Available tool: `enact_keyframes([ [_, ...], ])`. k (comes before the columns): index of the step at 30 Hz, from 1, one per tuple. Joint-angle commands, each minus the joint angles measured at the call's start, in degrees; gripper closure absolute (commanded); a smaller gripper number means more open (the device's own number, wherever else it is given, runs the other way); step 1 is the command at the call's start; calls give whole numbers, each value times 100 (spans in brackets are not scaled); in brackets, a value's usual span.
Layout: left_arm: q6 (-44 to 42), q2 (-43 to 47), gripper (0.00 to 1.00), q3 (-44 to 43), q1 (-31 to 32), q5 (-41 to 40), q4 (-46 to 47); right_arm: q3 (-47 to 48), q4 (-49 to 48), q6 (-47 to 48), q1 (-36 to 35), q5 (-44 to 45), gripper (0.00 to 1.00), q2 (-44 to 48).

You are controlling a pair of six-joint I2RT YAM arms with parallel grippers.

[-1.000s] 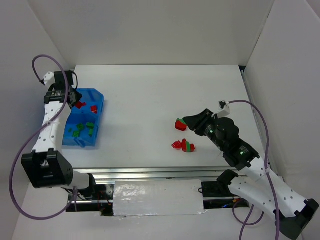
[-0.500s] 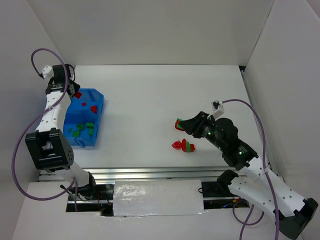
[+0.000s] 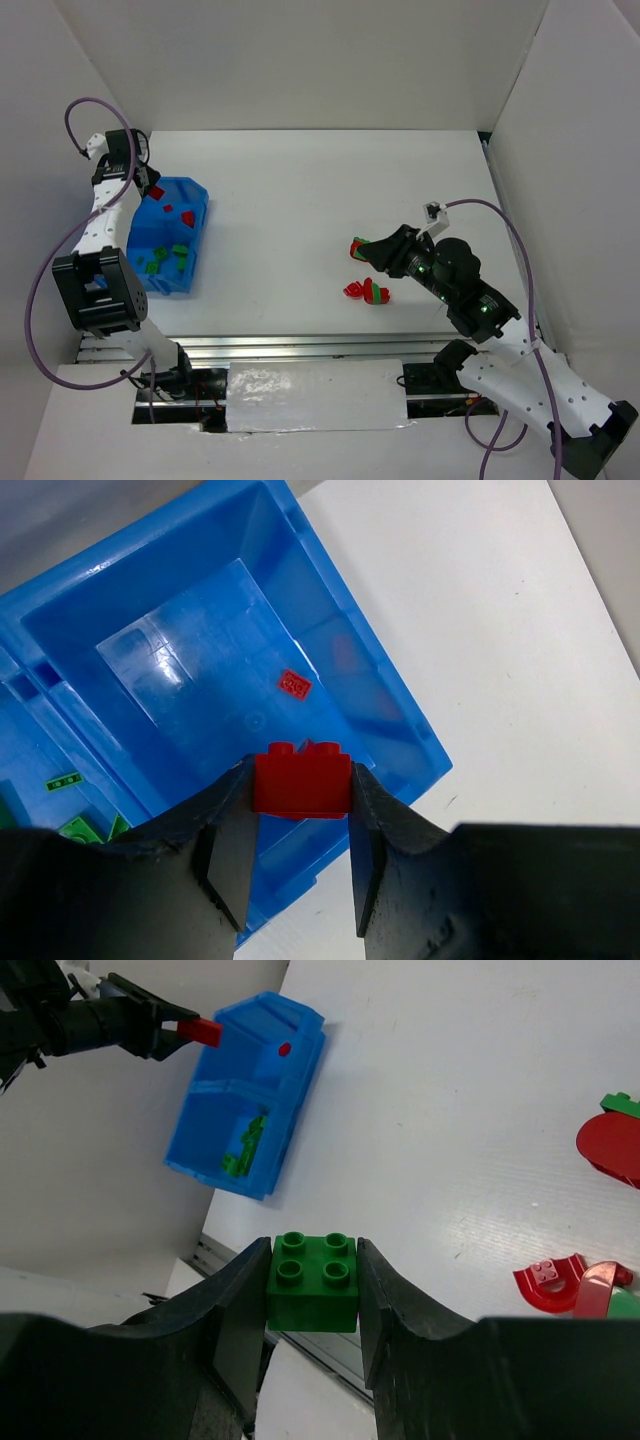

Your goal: Sort the legos into containers by color

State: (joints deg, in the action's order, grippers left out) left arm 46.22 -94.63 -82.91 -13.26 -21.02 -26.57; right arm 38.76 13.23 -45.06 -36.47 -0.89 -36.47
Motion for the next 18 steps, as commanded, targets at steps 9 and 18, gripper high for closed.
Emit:
enact_keyframes([
  [9, -192, -64, 100, -164, -89, 177, 178, -27, -304, 59, 17, -202, 100, -106],
  [18, -201, -64, 99, -146, -89, 168, 169, -27, -295, 76, 8, -245, 100, -124],
])
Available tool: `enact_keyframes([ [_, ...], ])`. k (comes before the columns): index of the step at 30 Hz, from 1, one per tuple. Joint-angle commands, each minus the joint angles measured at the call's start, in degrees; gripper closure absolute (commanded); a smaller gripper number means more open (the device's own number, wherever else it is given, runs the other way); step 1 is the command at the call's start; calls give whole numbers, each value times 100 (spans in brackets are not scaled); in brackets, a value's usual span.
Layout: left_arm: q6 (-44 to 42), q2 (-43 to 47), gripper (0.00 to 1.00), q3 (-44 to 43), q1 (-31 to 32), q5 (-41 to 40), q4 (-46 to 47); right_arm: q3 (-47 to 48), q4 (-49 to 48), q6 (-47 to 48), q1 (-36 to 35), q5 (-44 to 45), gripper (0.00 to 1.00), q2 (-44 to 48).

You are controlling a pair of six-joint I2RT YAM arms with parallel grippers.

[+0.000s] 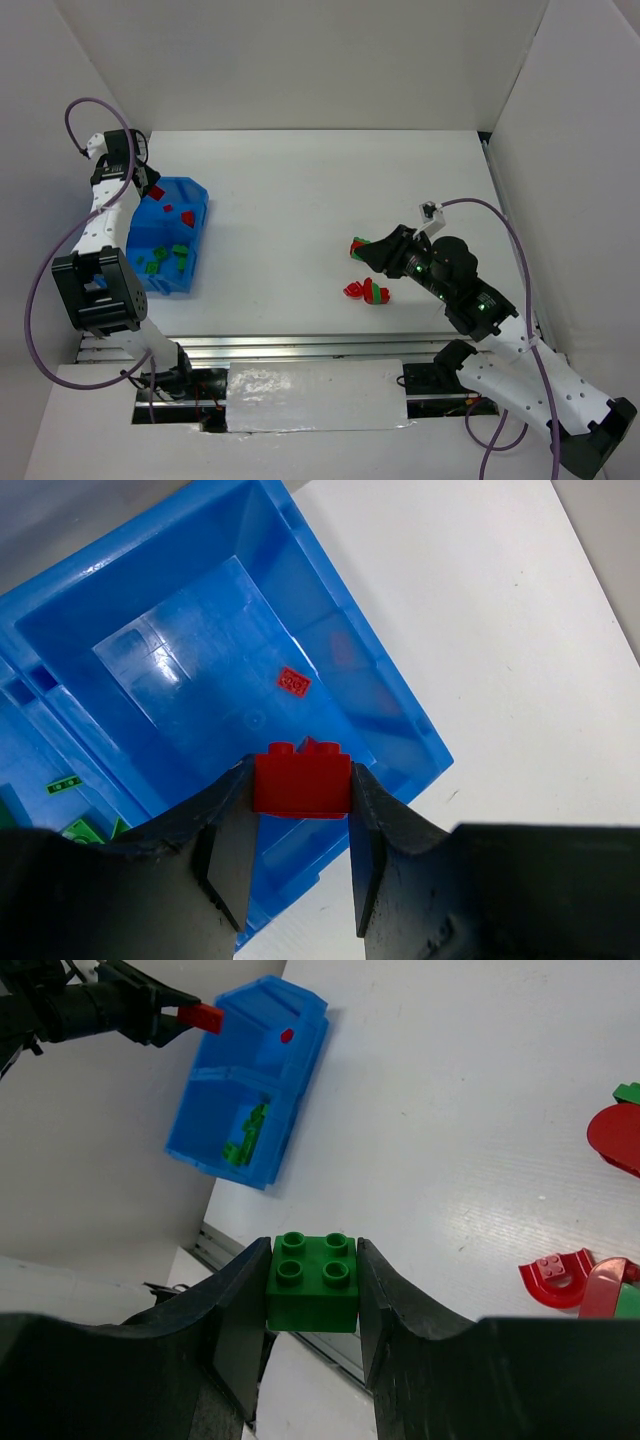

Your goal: Sort the legos into containers by color

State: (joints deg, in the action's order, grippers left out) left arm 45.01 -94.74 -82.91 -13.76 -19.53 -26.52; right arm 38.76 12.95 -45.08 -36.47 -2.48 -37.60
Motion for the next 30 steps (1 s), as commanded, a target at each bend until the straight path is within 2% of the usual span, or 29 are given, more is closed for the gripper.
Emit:
enact_keyframes([
  [1, -72, -62, 99, -146, -39, 19, 156, -9, -232, 96, 17, -103, 100, -19],
  [9, -151, 8, 89, 3, -39, 142, 376, 87, -109, 210, 17, -68, 100, 78],
  [14, -230, -167, 89, -93, -39, 230, 410, 114, -275, 166, 17, -296, 100, -150],
  [20, -160, -185, 80, -58, -57, 274, 402, 149, -240, 201, 17, -306, 100, -195],
  [22, -133, -150, 59, -23, -57, 257, 376, 158, -223, 193, 17, -306, 99, -168],
  [23, -90, -133, 43, -6, -57, 187, 376, 158, -223, 184, 17, -323, 99, -151],
  [24, -37, -115, 9, -14, -57, 143, 254, 158, -223, 192, 17, -341, 99, -142],
  [25, -10, -71, 0, -23, -57, 134, 218, 158, -223, 184, 17, -358, 99, -142],
  [29, -168, 271, 1, 3, -39, 519, 305, 228, -205, 149, 34, -525, 98, -159],
  [30, -255, 585, 0, 177, 48, 938, 636, 298, -75, 105, 17, -534, 98, -212],
])
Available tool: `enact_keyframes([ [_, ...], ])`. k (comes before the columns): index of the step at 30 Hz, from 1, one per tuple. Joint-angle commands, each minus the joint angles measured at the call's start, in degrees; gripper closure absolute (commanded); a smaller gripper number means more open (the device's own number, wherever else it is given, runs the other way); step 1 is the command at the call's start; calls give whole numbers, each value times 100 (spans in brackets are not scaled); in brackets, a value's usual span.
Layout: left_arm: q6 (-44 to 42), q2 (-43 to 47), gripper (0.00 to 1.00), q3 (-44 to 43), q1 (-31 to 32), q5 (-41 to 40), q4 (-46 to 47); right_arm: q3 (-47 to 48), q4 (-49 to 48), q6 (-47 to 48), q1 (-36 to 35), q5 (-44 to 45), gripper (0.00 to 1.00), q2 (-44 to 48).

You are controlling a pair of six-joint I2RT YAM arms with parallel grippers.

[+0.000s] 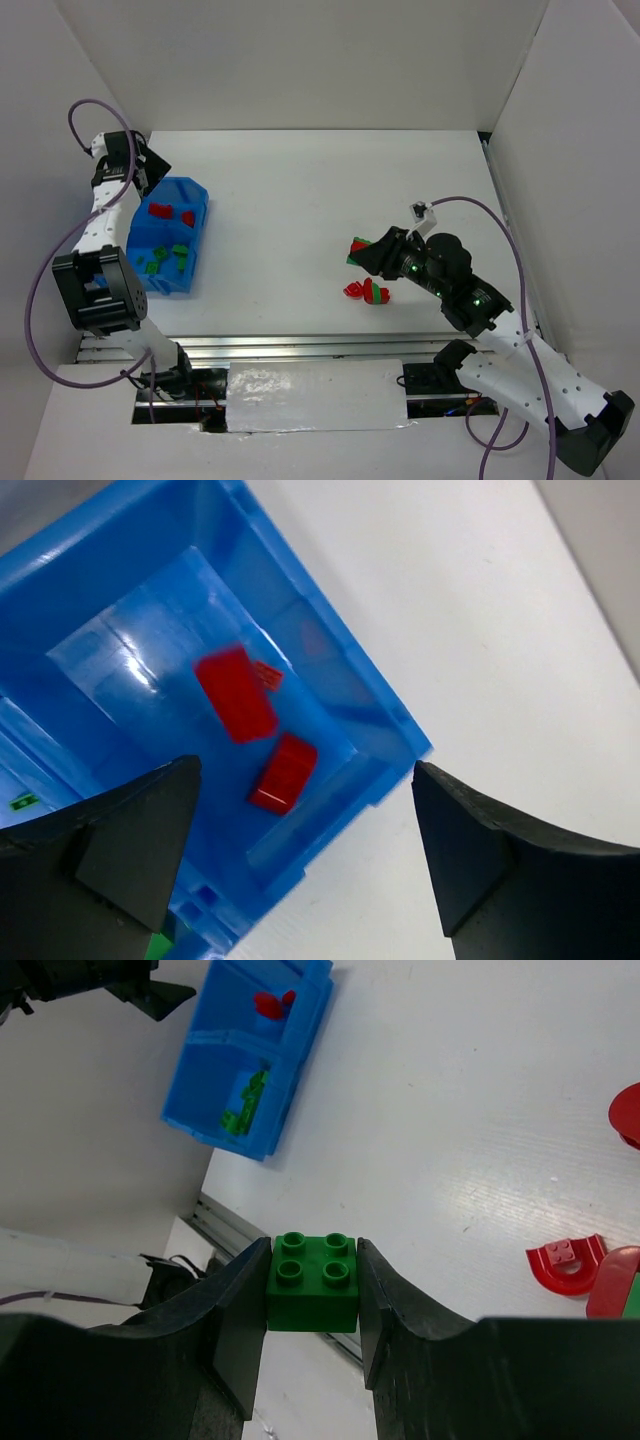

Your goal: Sort the legos into containers by color

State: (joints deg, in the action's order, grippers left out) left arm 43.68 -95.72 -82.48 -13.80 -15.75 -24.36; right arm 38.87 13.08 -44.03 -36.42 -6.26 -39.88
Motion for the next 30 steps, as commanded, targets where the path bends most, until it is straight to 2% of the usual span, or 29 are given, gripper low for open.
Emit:
enact_keyframes([
  [1, -297, 869, 0, 292, 123, 869, 667, 470, 9, -70, 30, -165, 98, -28],
  [2, -394, 1358, 0, 781, 332, 1681, 1009, 559, 123, -105, 91, -295, 98, -116],
  [4, -798, 1975, 1, 1564, 701, 2660, 2876, 813, 160, -149, 231, -698, 98, -195],
  [5, -991, 2318, 1, 2386, 1278, 3082, 3606, 893, 107, -150, 432, -1032, 98, -248],
  [6, -1498, 2861, 0, 2699, 1666, 3843, 4231, 981, 107, -167, 556, -1731, 98, -275],
  [7, -1799, 3075, 0, 2980, 2053, 4225, 5143, 1130, 107, -193, 688, -2095, 98, -292],
  [8, -2106, 3295, 1, 3296, 2840, 4534, 5361, 1175, 89, -202, 829, -2464, 99, -310],
  [9, -2666, 3662, 1, 3378, 3205, 4746, 5432, 1210, 72, -237, 1082, -3120, 99, -310],
  [10, -2907, 3814, 1, 3448, 3609, 4765, 5416, 1289, 89, -298, 1207, -3379, 99, -310],
  [11, -3092, 4129, 0, 3545, 4283, 4739, 5415, 1316, 89, -343, 1312, -3608, 100, -301],
  [13, -3637, 4377, 0, 3624, 4910, 4530, 5337, 1290, -103, -526, 1489, -4152, 100, -284],
  [14, -3821, 4517, 0, 3625, 5523, 4389, 5249, 1281, -174, -588, 1489, -4329, 100, -327],
  [17, -4900, 4493, 0, 3336, 6544, 3887, 4540, 1228, -472, -965, 1489, -5146, 100, -459],
  [21, -5615, 4264, 1, 3106, 7417, 3360, 4089, 1035, -895, -1397, 1480, -5509, 100, -337],
  [25, -6467, 3966, 1, 2914, 8496, 2017, 3869, 1105, -562, -1398, 1480, -5579, 100, -117],
  [26, -6678, 3808, 1, 2852, 8586, 1684, 3790, 1114, -491, -1389, 1480, -5553, 100, -82],
  [30, -6794, 3604, 2, 2640, 8684, 1645, 3771, 1140, -211, -1284, 1472, -5579, 100, 24],
])
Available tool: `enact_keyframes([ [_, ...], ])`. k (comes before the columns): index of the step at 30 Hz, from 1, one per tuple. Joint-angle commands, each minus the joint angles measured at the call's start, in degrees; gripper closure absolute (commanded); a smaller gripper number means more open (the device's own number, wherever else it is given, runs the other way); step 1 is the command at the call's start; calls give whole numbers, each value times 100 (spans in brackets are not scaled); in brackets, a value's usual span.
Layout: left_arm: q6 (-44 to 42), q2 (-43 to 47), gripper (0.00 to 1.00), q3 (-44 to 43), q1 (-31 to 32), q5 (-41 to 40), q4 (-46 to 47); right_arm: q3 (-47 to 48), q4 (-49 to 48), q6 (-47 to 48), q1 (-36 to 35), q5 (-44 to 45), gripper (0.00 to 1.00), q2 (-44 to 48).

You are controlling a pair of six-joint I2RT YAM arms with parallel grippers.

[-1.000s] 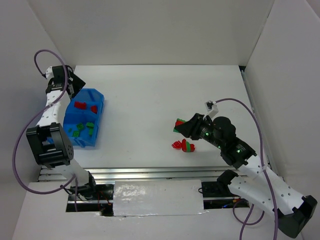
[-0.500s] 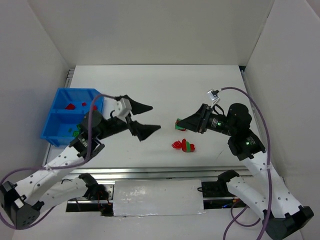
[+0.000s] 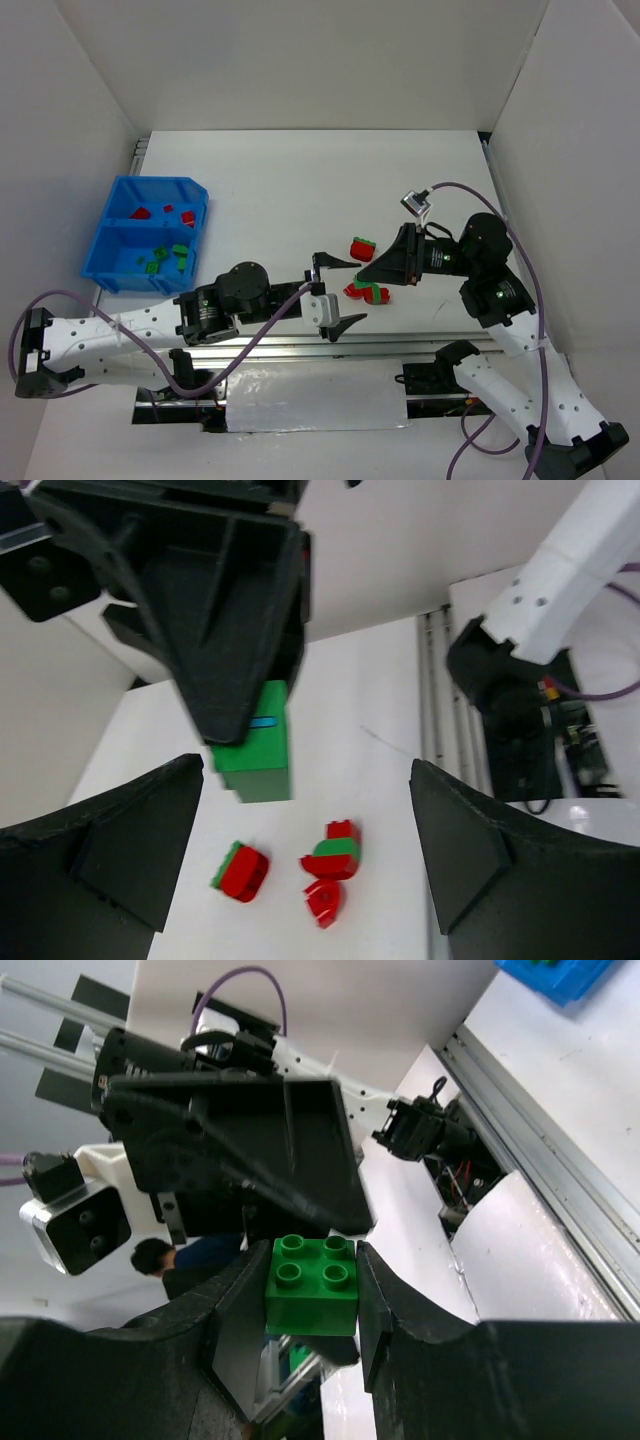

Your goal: Sort the legos into containers by color

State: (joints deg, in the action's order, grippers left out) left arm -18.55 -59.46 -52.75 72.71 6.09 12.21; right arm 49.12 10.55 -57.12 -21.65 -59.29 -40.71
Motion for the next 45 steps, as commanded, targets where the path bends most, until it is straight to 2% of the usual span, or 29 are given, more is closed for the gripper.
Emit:
enact_keyframes([
  [1, -580, -13, 4, -315, 33, -556, 176, 115, 105, 69, -6, -259, 100, 142],
  [6, -484, 14, 5, -393, 33, -582, 326, -87, -139, -97, -6, -285, 100, 213],
  [8, -422, -48, 10, -481, 33, -582, 212, -105, -202, -150, -6, -268, 100, 212],
  [12, -317, -110, 30, -570, 33, -574, 98, -122, -298, -185, -6, -232, 100, 186],
  [17, -229, -65, 34, -525, 33, -337, 151, -148, -299, -203, -6, -206, 100, 133],
  [19, -194, -118, 44, -587, 33, -292, 89, -157, -395, -273, -6, -197, 100, 133],
  [20, -185, -162, 55, -631, 33, -292, 37, -157, -404, -273, -6, -180, 100, 142],
  [22, -114, -215, 63, -666, 33, -319, 1, -122, -369, -238, -6, -110, 99, 133],
  [23, -88, -232, 71, -701, 33, -336, -16, -122, -334, -212, -6, -92, 98, 107],
  [24, -27, -276, 84, -719, 33, -397, -17, -140, -360, -220, -6, -83, 97, 90],
  [25, 0, -294, 92, -710, 33, -424, 1, -166, -395, -246, -6, -83, 95, 72],
  [26, 9, -311, 100, -667, 33, -442, 62, -192, -500, -264, 3, -74, 90, 37],
  [27, 70, -303, 100, -614, 33, -503, 141, -219, -570, -290, 3, -74, 77, 28],
  [28, 88, -285, 100, -561, 33, -573, 194, -254, -623, -282, 3, -74, 72, 2],
  [31, 220, -198, 100, -324, 33, -1056, 449, -246, -668, -159, 46, 13, 16, -95],
  [32, 246, -163, 100, -193, 24, -1414, 510, -219, -555, -89, 90, 144, 1, -156],
  [34, 395, -101, 100, -52, -46, -1881, 686, -175, -466, 69, 265, 207, 0, -235],
  [35, 639, -57, 100, 71, -246, -2257, 721, -175, -448, 96, 519, 207, 0, -323],
  [37, 1018, 13, 100, 273, -624, -2393, 687, -184, -431, 166, 1132, 111, 0, -428],
  [38, 1498, 118, 100, 361, -1105, -2332, 669, -184, -396, 201, 1380, 67, 0, -481],
  [40, 2089, 198, 100, 615, -1669, -2235, 608, -289, -430, 132, 1907, -196, 0, -552],
  [41, 2553, 198, 100, 634, -2194, -2635, 520, -315, -404, 140, 2389, -232, 0, -552],
  [43, 3091, 93, 99, 417, -2768, -3391, -196, -342, -177, 227, 2612, 47, 0, -413],
  [44, 3903, -90, 99, 267, -3502, -3804, -610, -333, -89, 385, 2631, 240, 0, -351],
  [45, 4433, -196, 99, 83, -3944, -4382, -1110, -281, 25, 482, 2631, 669, 1, -289],
])
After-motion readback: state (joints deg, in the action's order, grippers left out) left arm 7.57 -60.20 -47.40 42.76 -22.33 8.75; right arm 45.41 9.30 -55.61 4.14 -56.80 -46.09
